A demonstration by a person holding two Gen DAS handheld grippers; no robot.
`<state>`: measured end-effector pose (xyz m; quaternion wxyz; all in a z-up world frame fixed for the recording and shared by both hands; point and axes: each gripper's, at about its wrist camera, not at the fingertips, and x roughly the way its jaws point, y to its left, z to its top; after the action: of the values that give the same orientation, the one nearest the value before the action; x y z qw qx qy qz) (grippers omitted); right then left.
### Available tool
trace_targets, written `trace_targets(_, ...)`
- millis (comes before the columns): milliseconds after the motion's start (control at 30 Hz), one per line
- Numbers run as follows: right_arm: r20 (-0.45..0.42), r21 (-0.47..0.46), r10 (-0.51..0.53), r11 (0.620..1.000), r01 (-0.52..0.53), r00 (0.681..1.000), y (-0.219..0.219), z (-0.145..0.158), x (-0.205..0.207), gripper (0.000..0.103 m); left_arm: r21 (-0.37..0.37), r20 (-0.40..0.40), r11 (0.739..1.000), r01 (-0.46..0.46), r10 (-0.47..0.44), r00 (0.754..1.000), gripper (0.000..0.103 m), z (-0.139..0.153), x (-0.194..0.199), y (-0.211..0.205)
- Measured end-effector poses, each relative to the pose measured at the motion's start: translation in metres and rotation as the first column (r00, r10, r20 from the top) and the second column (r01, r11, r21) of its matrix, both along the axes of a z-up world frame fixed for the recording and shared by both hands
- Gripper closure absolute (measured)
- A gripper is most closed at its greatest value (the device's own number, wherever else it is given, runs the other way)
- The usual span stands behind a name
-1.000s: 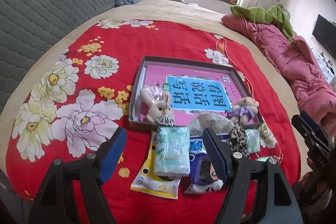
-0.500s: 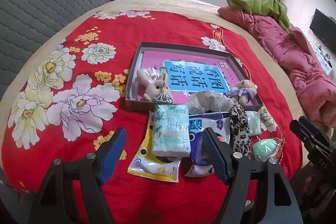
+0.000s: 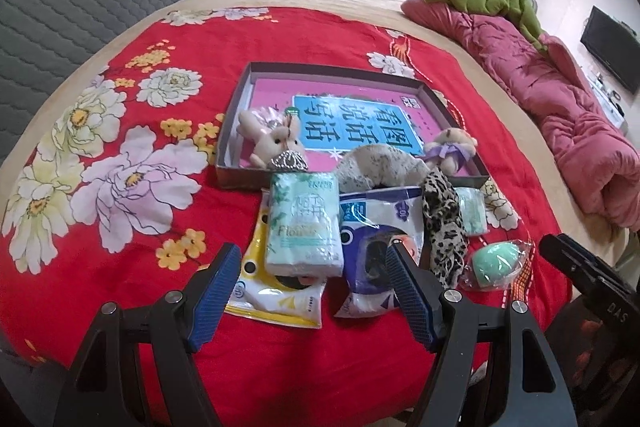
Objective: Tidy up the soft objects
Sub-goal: 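Withdraw both tools and move the right tool toward the bagged green sponge, then grasp the bagged green sponge with the right tool while the left tool grasps the green tissue pack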
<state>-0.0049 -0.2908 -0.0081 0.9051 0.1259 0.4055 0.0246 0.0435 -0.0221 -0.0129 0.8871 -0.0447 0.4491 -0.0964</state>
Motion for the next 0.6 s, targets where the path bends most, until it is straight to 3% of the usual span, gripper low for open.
trace_targets(600, -0.141, 0.037, 0.005, 0.999, 0.001, 0.990, 0.005, -0.034, 0.010, 0.029, -0.002, -0.029, 1.000, -0.018, 0.018, 0.999, 0.027, -0.016, 0.007, 0.006)
